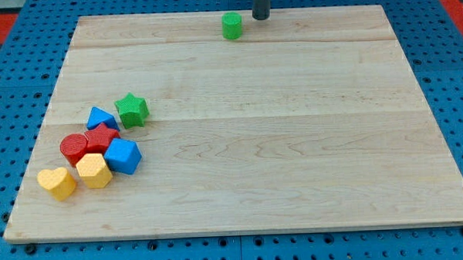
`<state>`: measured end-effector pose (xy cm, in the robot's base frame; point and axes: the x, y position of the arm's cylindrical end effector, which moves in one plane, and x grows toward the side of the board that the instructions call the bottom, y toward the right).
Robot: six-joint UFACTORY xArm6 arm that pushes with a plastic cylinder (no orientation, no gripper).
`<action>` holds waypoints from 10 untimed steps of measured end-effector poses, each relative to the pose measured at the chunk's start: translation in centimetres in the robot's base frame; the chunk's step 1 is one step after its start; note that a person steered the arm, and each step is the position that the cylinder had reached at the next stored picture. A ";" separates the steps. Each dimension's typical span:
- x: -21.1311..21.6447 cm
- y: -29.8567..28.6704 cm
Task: Push the green circle towards the center
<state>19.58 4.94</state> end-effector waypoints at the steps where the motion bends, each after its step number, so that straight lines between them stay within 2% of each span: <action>1: 0.3 -6.0; 2: 4.2 -9.0; 3: 6.2 -9.3; 4: 1.3 -14.4; 5: -0.3 -13.3; 7: 3.5 -8.6; 8: 6.2 -9.4; 9: 8.1 -11.8; 10: 5.8 -18.5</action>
<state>25.38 -13.53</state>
